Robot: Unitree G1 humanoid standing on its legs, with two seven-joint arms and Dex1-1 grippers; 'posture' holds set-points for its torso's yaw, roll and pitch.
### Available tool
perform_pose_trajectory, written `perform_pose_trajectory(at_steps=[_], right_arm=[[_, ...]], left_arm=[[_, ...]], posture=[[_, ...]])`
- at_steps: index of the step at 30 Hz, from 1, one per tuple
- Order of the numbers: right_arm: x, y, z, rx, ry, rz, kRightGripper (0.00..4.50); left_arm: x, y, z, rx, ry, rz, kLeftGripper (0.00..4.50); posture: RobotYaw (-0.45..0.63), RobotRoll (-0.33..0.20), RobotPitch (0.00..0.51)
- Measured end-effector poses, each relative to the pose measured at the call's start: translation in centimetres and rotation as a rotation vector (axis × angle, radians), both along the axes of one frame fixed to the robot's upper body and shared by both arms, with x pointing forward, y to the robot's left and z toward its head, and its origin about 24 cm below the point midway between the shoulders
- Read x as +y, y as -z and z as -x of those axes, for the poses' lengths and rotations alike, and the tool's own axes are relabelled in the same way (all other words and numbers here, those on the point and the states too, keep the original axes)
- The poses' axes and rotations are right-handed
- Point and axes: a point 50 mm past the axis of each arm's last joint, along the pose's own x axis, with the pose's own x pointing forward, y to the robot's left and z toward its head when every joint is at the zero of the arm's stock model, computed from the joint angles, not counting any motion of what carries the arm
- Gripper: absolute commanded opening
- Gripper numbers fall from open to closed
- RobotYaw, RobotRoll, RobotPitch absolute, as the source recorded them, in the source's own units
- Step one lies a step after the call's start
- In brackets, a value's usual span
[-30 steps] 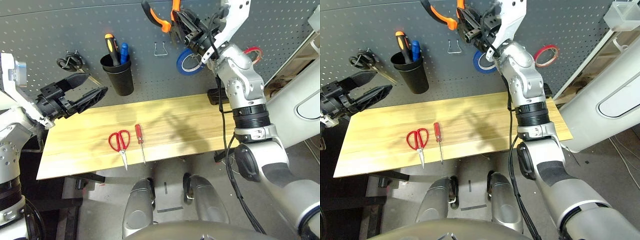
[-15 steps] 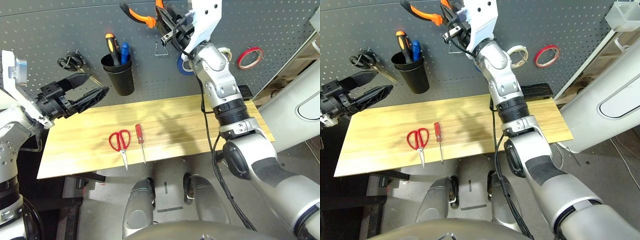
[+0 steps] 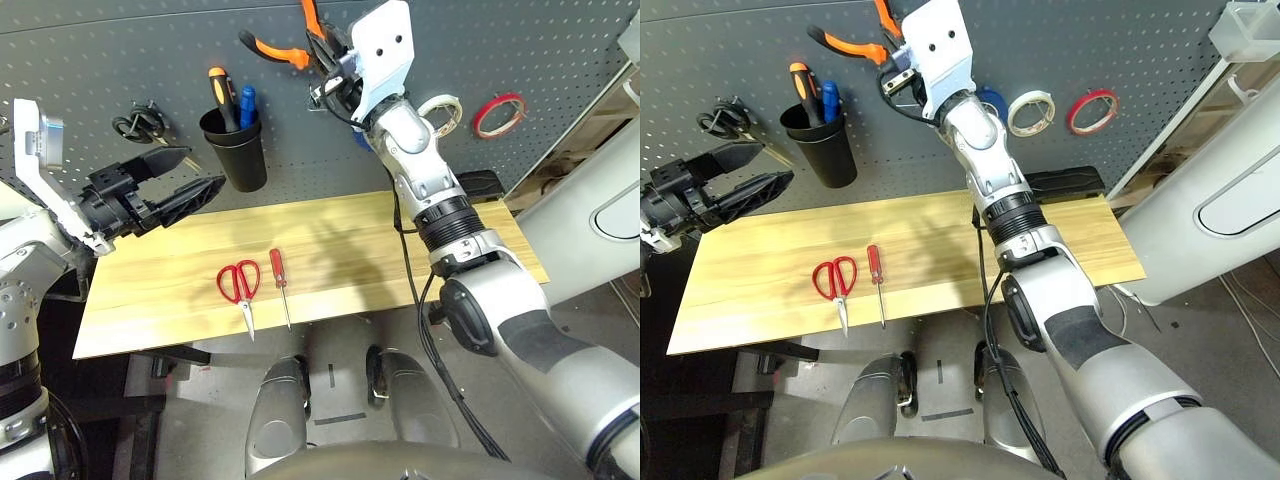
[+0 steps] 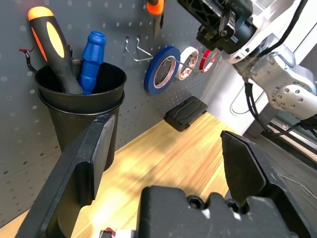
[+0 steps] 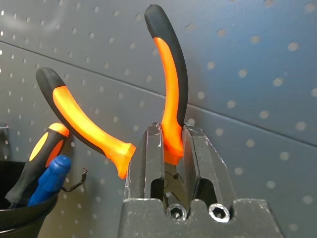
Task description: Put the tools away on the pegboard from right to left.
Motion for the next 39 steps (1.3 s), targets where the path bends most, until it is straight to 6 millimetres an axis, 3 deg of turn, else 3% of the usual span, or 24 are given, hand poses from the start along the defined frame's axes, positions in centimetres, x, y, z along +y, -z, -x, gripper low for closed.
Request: perform_pose_trajectory(at_steps=[17,39], right_arm=[[0.5,2.1,-0.7,0.089,-0.022,-0.036,0.35],[0.0,3.1,-1.4,0.177,-0.028,-0.141,0.35]], left_arm=[[0.1,0.4,0.2,0.014,0.0,-0.001,4.5],[0.1,0.4,0.3,0.005,0.01,-0.001,4.5]], posture=[[0.06,0.0,0.157],[0.07,0.0,0.154]])
